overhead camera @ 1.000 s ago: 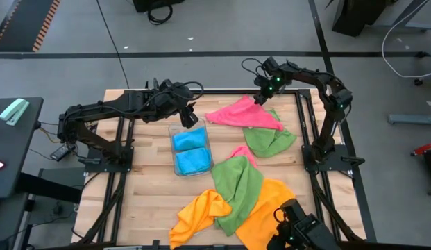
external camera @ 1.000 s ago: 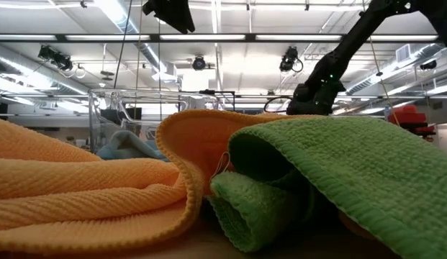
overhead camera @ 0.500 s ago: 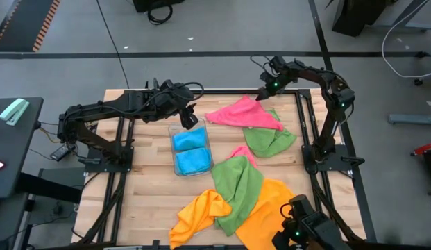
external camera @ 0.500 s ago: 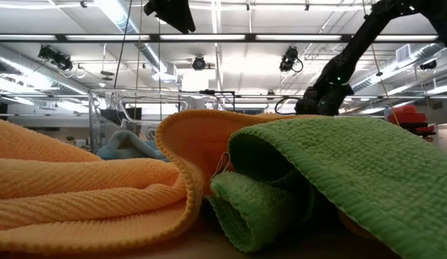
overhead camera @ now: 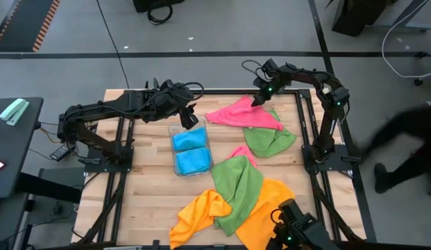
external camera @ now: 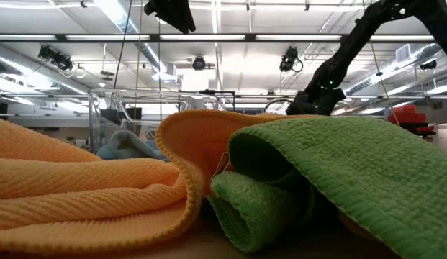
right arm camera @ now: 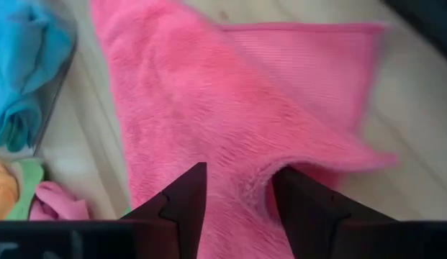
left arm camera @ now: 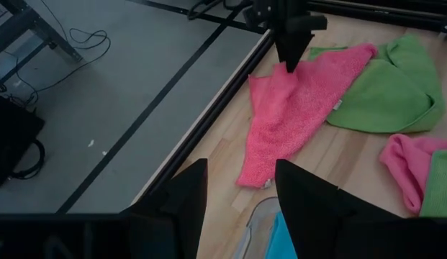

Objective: Fold microfiber towels
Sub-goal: Fold the top pink towel

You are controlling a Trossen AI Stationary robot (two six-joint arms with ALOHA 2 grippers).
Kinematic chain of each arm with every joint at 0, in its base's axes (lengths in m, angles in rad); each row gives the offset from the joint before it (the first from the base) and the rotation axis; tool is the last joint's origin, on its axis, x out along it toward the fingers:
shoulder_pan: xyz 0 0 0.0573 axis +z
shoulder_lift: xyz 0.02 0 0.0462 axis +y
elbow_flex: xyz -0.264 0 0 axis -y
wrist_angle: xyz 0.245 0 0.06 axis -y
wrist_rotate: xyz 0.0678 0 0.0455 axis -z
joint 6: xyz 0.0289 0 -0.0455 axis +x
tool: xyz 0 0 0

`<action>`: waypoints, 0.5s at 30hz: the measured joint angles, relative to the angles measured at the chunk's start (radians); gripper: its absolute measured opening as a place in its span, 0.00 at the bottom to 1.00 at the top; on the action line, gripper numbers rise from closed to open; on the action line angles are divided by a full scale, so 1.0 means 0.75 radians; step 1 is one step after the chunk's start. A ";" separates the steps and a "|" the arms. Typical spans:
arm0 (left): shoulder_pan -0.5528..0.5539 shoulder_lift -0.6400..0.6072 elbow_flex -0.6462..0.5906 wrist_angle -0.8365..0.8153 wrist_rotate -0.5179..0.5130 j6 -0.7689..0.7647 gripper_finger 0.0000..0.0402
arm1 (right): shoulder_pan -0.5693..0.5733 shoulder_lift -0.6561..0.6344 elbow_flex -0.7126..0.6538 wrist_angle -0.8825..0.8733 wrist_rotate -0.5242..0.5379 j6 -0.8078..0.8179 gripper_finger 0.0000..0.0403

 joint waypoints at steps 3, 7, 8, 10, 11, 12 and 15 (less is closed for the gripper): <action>0.000 0.000 0.000 0.000 0.000 0.000 0.43 | 0.043 -0.001 0.000 0.024 0.000 -0.016 0.36; 0.000 0.000 0.000 -0.002 0.000 0.001 0.43 | 0.088 -0.002 0.000 0.010 0.002 -0.071 0.21; 0.000 0.000 0.000 -0.002 0.000 0.002 0.43 | 0.096 -0.002 0.000 0.001 0.006 -0.088 0.16; 0.000 0.000 0.000 -0.002 -0.001 0.013 0.43 | 0.110 -0.002 0.000 -0.013 0.037 -0.113 0.08; 0.000 0.000 0.000 -0.002 -0.001 0.024 0.43 | 0.118 -0.002 0.000 -0.019 0.060 -0.120 0.04; 0.000 0.000 0.000 -0.002 -0.001 0.029 0.43 | 0.122 -0.002 0.000 -0.024 0.076 -0.124 0.03; 0.000 0.000 0.000 -0.003 -0.001 0.035 0.43 | 0.127 -0.003 0.000 -0.035 0.084 -0.111 0.02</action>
